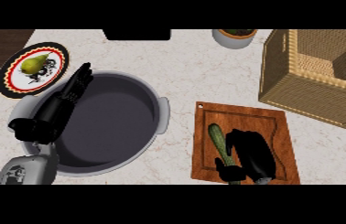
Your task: Pick the squash from the cutting board and place it in the basket
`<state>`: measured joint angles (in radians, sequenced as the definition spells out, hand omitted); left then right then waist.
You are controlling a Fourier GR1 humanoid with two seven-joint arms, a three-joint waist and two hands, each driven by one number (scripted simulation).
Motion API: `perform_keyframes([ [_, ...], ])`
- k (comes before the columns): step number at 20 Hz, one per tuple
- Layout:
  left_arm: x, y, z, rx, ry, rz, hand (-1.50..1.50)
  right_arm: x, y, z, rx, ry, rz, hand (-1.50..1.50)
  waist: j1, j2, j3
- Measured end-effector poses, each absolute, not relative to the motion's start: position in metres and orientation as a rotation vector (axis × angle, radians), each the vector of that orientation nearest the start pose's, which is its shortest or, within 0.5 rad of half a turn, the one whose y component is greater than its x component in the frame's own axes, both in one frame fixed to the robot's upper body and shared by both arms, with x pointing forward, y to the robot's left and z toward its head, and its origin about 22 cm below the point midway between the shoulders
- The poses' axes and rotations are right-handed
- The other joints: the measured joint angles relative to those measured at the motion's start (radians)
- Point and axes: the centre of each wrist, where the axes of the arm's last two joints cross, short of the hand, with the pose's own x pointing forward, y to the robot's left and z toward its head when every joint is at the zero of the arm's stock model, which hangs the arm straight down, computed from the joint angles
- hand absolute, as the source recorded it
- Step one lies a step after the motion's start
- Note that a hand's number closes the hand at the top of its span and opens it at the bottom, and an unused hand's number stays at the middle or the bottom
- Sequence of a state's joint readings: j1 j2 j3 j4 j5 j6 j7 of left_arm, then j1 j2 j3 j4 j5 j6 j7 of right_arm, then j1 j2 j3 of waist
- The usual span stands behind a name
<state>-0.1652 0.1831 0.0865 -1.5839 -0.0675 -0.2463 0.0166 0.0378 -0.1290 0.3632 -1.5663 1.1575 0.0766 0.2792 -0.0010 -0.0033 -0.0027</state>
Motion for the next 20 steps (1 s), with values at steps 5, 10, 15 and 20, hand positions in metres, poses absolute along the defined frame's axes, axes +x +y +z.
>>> perform_keyframes([
  [5,0.282,0.269,0.059,0.041,-1.689,-0.376,0.0,0.214,-0.163,0.009,-0.726,-1.289,1.04,1.5,-0.003,0.001,0.002],
  [10,0.277,0.27,0.058,0.051,-1.684,-0.372,0.0,0.198,-0.158,0.052,-0.614,-1.515,0.802,1.5,-0.01,-0.002,0.003],
  [15,0.28,0.274,0.057,0.066,-1.683,-0.366,0.0,0.173,-0.166,0.109,-0.582,-1.7,0.588,1.5,-0.017,-0.002,0.002],
  [20,0.278,0.271,0.057,0.057,-1.694,-0.371,0.0,0.159,-0.176,0.148,-0.618,-1.707,0.478,1.5,-0.008,0.0,0.002],
])
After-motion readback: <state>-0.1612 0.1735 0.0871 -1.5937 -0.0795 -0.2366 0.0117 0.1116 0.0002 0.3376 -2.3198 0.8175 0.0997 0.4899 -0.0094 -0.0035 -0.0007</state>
